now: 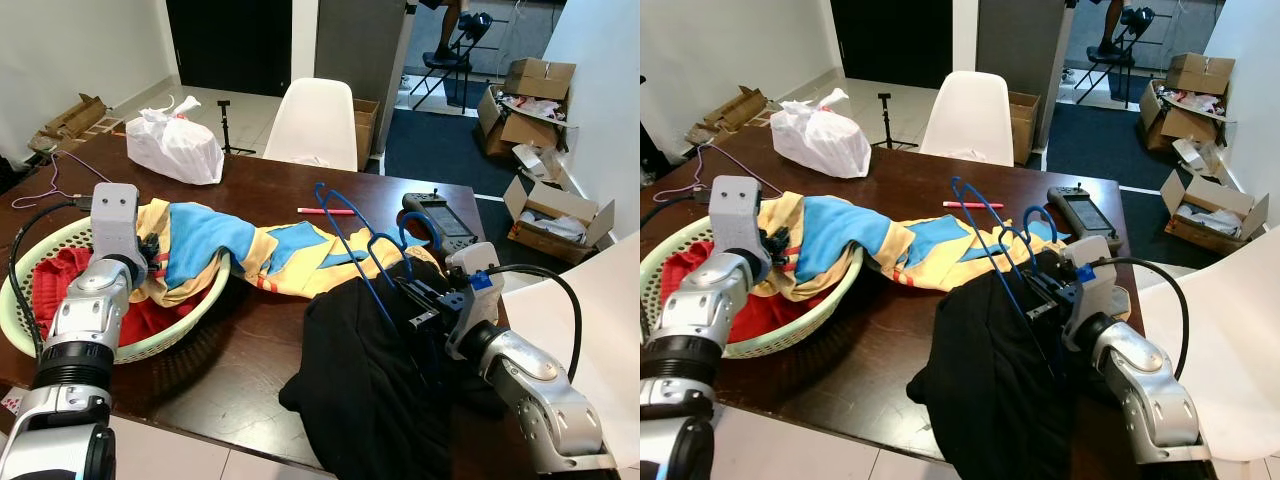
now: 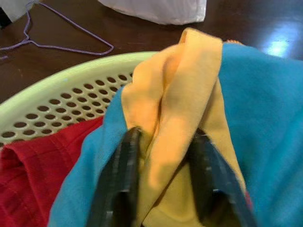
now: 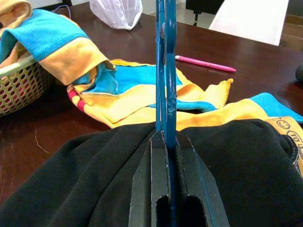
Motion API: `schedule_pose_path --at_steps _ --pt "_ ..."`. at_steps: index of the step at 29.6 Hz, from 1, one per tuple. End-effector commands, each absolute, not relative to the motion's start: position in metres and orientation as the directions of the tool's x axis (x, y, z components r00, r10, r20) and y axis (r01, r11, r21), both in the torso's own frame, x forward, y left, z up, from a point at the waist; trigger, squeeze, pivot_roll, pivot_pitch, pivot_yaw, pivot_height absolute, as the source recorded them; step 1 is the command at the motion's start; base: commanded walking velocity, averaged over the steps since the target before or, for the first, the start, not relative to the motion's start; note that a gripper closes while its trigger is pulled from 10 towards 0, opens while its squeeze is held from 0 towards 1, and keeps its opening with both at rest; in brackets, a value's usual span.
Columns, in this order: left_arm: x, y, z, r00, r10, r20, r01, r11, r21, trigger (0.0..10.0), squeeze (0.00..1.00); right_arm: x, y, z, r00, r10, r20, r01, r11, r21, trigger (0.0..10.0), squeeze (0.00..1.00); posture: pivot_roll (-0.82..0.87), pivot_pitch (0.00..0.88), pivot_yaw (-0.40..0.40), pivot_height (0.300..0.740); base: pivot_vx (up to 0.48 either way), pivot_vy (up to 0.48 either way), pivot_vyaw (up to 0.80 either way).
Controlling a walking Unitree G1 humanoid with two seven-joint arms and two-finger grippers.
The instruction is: Hang hanger
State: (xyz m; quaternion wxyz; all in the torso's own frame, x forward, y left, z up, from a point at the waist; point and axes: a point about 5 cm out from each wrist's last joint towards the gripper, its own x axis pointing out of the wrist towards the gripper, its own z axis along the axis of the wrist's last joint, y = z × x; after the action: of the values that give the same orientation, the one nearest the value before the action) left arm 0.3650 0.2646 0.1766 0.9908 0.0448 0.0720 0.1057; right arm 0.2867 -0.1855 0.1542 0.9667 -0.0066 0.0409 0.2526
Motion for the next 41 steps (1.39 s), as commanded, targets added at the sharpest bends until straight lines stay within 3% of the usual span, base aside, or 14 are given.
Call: schedule_pose_path --at_steps 1,10,12,14,17,18,20,24,26,29,41 --pt "0.364 0.270 0.180 0.966 0.224 -0.129 -0.213 0.973 0.092 0.0 0.00 0.286 -0.186 0.150 0.872 0.479 -0.098 -0.479 0.878 0.029 10.0 0.00 -0.06 0.062 -0.023 0.740 0.000 0.000 0.00" --pt "0.366 0.270 0.211 0.980 0.195 -0.037 -0.194 0.980 0.039 0.0 0.00 0.289 -0.184 0.149 0.877 0.473 -0.087 -0.470 0.881 0.050 10.0 0.00 -0.04 0.048 -0.018 0.740 0.000 0.000 0.00" --pt "0.370 0.265 0.258 0.987 0.129 0.091 -0.129 0.992 0.000 0.0 0.00 0.292 -0.182 0.147 0.879 0.470 -0.076 -0.465 0.882 0.073 10.0 0.00 -0.02 0.034 -0.012 0.740 0.000 0.000 0.00" --pt "0.371 0.264 0.277 0.984 0.105 0.143 -0.105 0.994 -0.005 0.0 0.00 0.293 -0.181 0.147 0.880 0.470 -0.073 -0.464 0.882 0.081 10.0 0.00 -0.02 0.032 -0.011 0.740 0.000 0.000 0.00" --pt "0.370 0.263 0.344 0.950 0.044 0.311 -0.060 0.997 0.042 0.0 0.00 0.296 -0.178 0.146 0.878 0.474 -0.062 -0.467 0.879 0.101 10.0 0.00 0.00 0.017 -0.005 0.740 0.000 0.000 0.00" --pt "0.370 0.263 0.344 0.950 0.044 0.311 -0.060 0.997 0.042 0.0 0.00 0.296 -0.178 0.146 0.878 0.474 -0.062 -0.467 0.879 0.101 10.0 0.00 0.00 0.017 -0.005 0.740 0.000 0.000 0.00" --pt "0.360 0.266 0.412 0.887 0.008 0.461 -0.064 0.992 0.105 0.0 0.00 0.298 -0.175 0.145 0.879 0.475 -0.051 -0.466 0.876 0.126 10.0 0.00 0.02 0.006 0.001 0.740 0.000 0.000 0.00" --pt "0.353 0.267 0.437 0.859 -0.002 0.511 -0.070 0.990 0.123 0.0 0.00 0.299 -0.173 0.144 0.879 0.475 -0.048 -0.465 0.874 0.137 10.0 0.00 0.02 0.006 0.001 0.740 0.000 0.000 0.00" --pt "0.336 0.265 0.481 0.798 -0.034 0.602 -0.066 0.988 0.142 0.0 0.00 0.300 -0.173 0.144 0.881 0.472 -0.038 -0.462 0.875 0.146 10.0 0.00 0.03 0.000 0.010 0.740 0.000 0.000 0.00" --pt "0.320 0.264 0.512 0.746 -0.060 0.663 -0.062 0.985 0.159 0.0 0.00 0.302 -0.172 0.144 0.882 0.470 -0.033 -0.460 0.875 0.153 10.0 0.00 0.04 0.000 0.015 0.740 0.000 0.000 0.00" --pt "0.294 0.281 0.556 0.682 -0.027 0.730 -0.234 0.939 0.253 0.0 0.00 0.307 -0.171 0.142 0.886 0.463 -0.020 -0.454 0.876 0.164 10.0 0.00 0.04 0.000 0.022 0.740 0.000 0.000 0.00"
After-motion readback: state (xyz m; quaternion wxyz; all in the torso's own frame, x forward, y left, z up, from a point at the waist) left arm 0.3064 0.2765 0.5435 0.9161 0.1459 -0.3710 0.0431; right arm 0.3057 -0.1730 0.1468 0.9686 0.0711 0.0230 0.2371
